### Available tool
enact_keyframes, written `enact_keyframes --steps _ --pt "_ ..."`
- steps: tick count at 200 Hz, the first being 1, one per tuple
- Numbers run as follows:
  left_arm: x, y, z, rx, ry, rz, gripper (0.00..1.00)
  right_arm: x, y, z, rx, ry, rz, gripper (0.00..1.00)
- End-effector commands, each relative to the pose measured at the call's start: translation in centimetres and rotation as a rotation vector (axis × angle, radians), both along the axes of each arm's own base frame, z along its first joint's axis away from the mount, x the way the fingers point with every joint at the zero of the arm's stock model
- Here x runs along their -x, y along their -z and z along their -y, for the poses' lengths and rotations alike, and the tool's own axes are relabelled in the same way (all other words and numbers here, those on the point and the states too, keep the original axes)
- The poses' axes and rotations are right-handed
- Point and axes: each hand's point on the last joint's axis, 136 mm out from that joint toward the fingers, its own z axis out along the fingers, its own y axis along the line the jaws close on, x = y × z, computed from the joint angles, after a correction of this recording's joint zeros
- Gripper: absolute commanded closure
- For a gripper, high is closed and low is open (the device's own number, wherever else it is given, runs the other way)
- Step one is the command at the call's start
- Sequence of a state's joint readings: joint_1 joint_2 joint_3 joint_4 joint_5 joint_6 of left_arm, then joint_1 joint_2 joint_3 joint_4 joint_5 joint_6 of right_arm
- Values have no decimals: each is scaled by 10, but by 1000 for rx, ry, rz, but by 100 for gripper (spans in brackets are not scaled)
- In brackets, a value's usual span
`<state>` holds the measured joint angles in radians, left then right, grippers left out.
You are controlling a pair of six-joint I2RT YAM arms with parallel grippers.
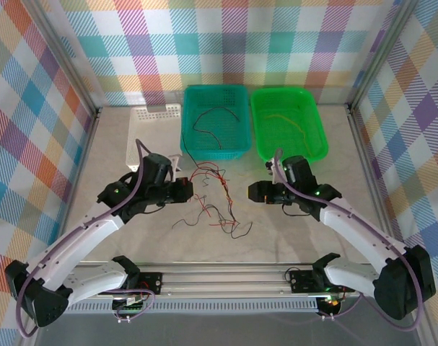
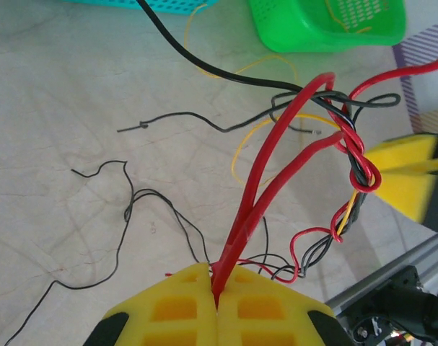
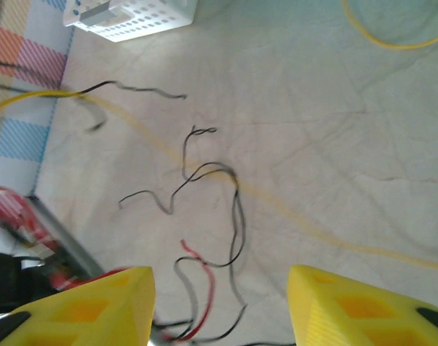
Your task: Untangle the cables
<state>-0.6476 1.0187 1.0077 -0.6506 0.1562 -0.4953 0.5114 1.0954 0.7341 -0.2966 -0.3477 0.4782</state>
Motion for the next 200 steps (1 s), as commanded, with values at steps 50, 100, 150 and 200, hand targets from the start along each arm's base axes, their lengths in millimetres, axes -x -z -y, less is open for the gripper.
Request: enact_keyframes --steps 50,100,150,200 --pt "26 -42 19 141 192 121 100 -17 0 -56 -79 -148 310 39" --pt "28 -44 19 150 198 119 100 -24 9 -67 -108 -136 378 38" --pt "27 -44 20 161 192 119 100 -22 23 -81 -117 -156 381 42" --pt "27 -45 18 159 183 129 100 -15 27 -89 -140 -176 374 59"
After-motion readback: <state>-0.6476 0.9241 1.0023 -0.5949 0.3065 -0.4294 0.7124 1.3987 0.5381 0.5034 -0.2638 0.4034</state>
